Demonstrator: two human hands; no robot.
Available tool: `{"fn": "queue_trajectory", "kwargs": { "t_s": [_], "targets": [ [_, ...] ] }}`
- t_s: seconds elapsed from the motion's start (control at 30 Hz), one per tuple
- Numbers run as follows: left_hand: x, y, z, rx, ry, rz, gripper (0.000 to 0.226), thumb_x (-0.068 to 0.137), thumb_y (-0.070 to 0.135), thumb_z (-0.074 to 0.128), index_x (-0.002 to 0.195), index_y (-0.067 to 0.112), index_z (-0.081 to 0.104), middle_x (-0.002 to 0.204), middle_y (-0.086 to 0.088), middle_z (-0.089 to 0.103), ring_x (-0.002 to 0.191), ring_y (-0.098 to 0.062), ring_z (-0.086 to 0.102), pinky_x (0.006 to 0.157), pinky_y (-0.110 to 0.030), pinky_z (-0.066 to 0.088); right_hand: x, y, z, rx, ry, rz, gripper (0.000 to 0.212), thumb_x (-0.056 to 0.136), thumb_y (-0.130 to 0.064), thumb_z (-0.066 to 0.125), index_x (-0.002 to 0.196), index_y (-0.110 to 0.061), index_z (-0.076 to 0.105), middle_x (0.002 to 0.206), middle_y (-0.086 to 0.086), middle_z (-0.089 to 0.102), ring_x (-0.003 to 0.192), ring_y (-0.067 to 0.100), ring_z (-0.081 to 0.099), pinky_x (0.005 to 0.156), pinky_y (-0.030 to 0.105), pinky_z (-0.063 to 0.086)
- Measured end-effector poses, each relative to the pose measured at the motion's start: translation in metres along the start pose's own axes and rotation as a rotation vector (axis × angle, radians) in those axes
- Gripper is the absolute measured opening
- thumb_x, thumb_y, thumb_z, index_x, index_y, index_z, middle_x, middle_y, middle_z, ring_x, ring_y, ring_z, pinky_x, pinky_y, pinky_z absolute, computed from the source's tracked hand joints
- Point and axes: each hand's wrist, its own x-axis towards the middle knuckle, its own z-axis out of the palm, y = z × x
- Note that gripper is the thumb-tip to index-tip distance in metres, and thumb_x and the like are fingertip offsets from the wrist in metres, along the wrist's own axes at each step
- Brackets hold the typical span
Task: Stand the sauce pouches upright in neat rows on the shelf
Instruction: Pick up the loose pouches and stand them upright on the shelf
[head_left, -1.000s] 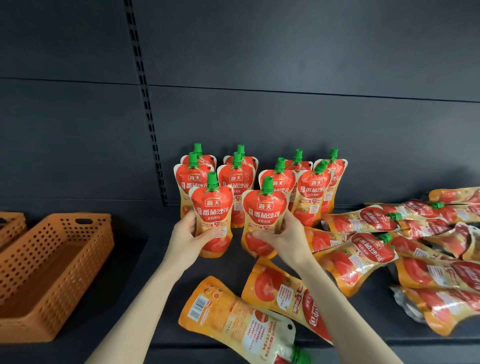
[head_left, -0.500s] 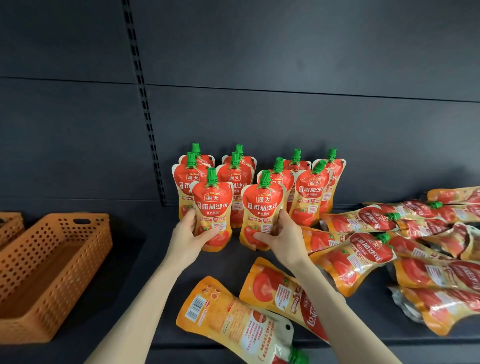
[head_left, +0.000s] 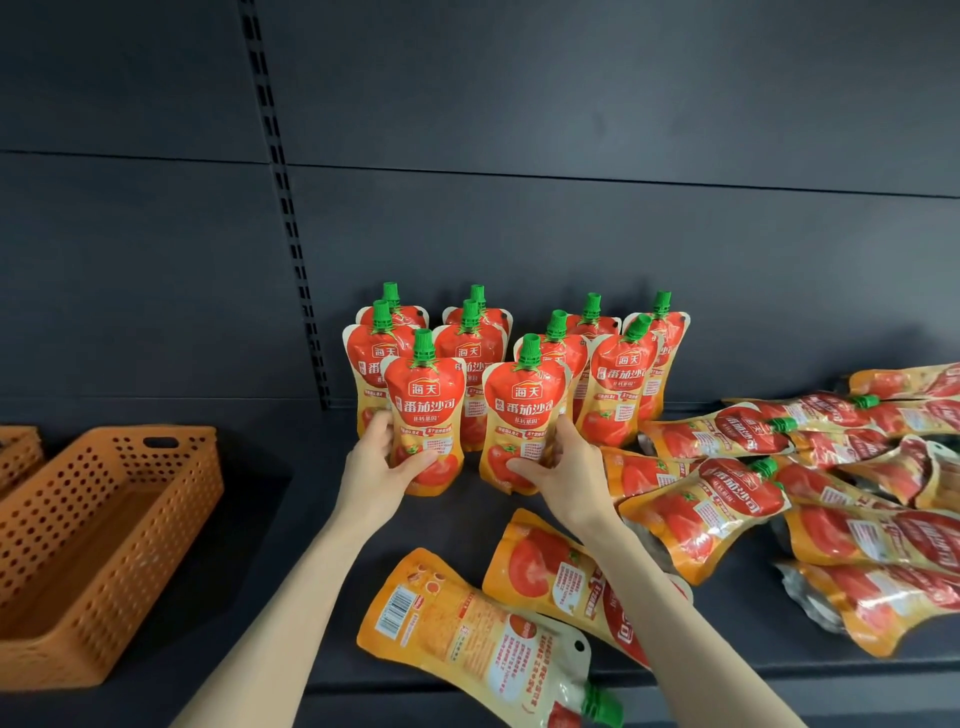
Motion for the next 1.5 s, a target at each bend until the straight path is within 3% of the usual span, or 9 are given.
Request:
{"fn": "queue_trajectory", "kwargs": {
  "t_s": [0.33, 0.6, 0.73, 0.83, 0.93, 1.07, 1.2, 1.4, 1.5],
  "targets": [
    [0.003, 0.002, -0.003, 0.053, -0.059, -0.052, 0.053, 0.081, 0.019, 0.07, 0.126, 0.02, 0.042, 0.128, 0.002, 0.056, 0.12, -0.015, 0.052, 0.1, -0.041, 0.046, -0.002, -0.004, -0.001, -0.018, -0.027, 0.029, 0.063, 0.082, -0.022, 0.071, 0.135, -0.013, 0.038, 0.131, 0.002, 0.056, 0.121, 0.021, 0.054, 0.099, 0.036, 0.047],
    [-0.006, 0.01, -0.008, 0.178, 0.017, -0.022, 0.054, 0.082, 0.018, 0.068, 0.13, 0.014, 0.043, 0.127, -0.001, 0.055, 0.111, -0.01, 0.051, 0.088, -0.023, 0.04, -0.009, -0.005, -0.006, -0.08, 0.033, -0.01, 0.056, 0.082, -0.025, 0.071, 0.129, -0.015, 0.043, 0.127, 0.001, 0.058, 0.116, 0.021, 0.056, 0.095, 0.037, 0.051],
    [-0.023, 0.013, -0.011, 0.27, 0.135, 0.056, 0.05, 0.083, 0.018, 0.068, 0.127, 0.015, 0.046, 0.125, -0.003, 0.051, 0.109, -0.01, 0.049, 0.087, -0.024, 0.038, -0.02, -0.003, -0.013, -0.138, 0.099, -0.038, 0.045, 0.086, -0.028, 0.066, 0.126, -0.014, 0.05, 0.12, 0.002, 0.06, 0.104, 0.02, 0.059, 0.086, 0.032, 0.053],
    [-0.043, 0.018, -0.009, 0.322, 0.201, 0.135, 0.038, 0.084, 0.015, 0.066, 0.12, 0.014, 0.053, 0.117, -0.001, 0.051, 0.103, -0.006, 0.048, 0.084, -0.021, 0.039, -0.036, 0.001, -0.027, -0.204, 0.161, -0.077, 0.031, 0.089, -0.023, 0.061, 0.117, -0.011, 0.058, 0.11, 0.005, 0.063, 0.101, 0.02, 0.059, 0.081, 0.028, 0.049],
    [-0.06, 0.03, 0.002, 0.31, 0.134, 0.189, 0.02, 0.085, 0.013, 0.063, 0.105, 0.016, 0.061, 0.102, 0.005, 0.061, 0.087, -0.001, 0.057, 0.071, -0.009, 0.04, -0.052, 0.006, -0.052, -0.227, 0.211, -0.102, 0.02, 0.09, -0.018, 0.059, 0.107, -0.009, 0.065, 0.103, 0.004, 0.066, 0.097, 0.018, 0.061, 0.08, 0.028, 0.048],
    [-0.069, 0.059, 0.042, 0.234, -0.067, 0.218, 0.009, 0.087, 0.013, 0.062, 0.093, 0.019, 0.064, 0.088, 0.012, 0.066, 0.083, 0.006, 0.058, 0.069, -0.003, 0.043, -0.064, 0.015, -0.093, -0.2, 0.232, -0.087, 0.015, 0.091, -0.016, 0.058, 0.101, -0.01, 0.068, 0.089, 0.001, 0.069, 0.081, 0.013, 0.063, 0.07, 0.021, 0.049],
    [-0.061, 0.085, 0.106, 0.237, -0.196, 0.276, 0.008, 0.088, 0.015, 0.06, 0.095, 0.019, 0.063, 0.088, 0.013, 0.065, 0.084, 0.005, 0.059, 0.072, -0.005, 0.044, -0.059, 0.035, -0.143, -0.24, 0.26, -0.081, 0.015, 0.09, -0.014, 0.058, 0.1, -0.011, 0.069, 0.092, -0.003, 0.068, 0.084, 0.01, 0.062, 0.074, 0.02, 0.05],
    [-0.027, 0.112, 0.221, 0.289, -0.276, 0.293, 0.007, 0.089, 0.021, 0.059, 0.095, 0.021, 0.062, 0.087, 0.016, 0.062, 0.086, 0.0, 0.06, 0.075, -0.013, 0.049, -0.027, 0.08, -0.225, -0.281, 0.212, -0.085, 0.013, 0.091, -0.012, 0.057, 0.094, -0.011, 0.069, 0.085, -0.006, 0.066, 0.08, 0.011, 0.062, 0.073, 0.021, 0.048],
    [-0.009, 0.118, 0.277, 0.311, -0.268, 0.256, 0.01, 0.089, 0.022, 0.059, 0.098, 0.018, 0.061, 0.09, 0.012, 0.062, 0.09, -0.007, 0.06, 0.078, -0.019, 0.05, -0.005, 0.108, -0.265, -0.322, 0.146, -0.096, 0.014, 0.089, -0.01, 0.056, 0.093, -0.011, 0.069, 0.086, -0.006, 0.066, 0.08, 0.009, 0.061, 0.069, 0.01, 0.044]
  ]
}}
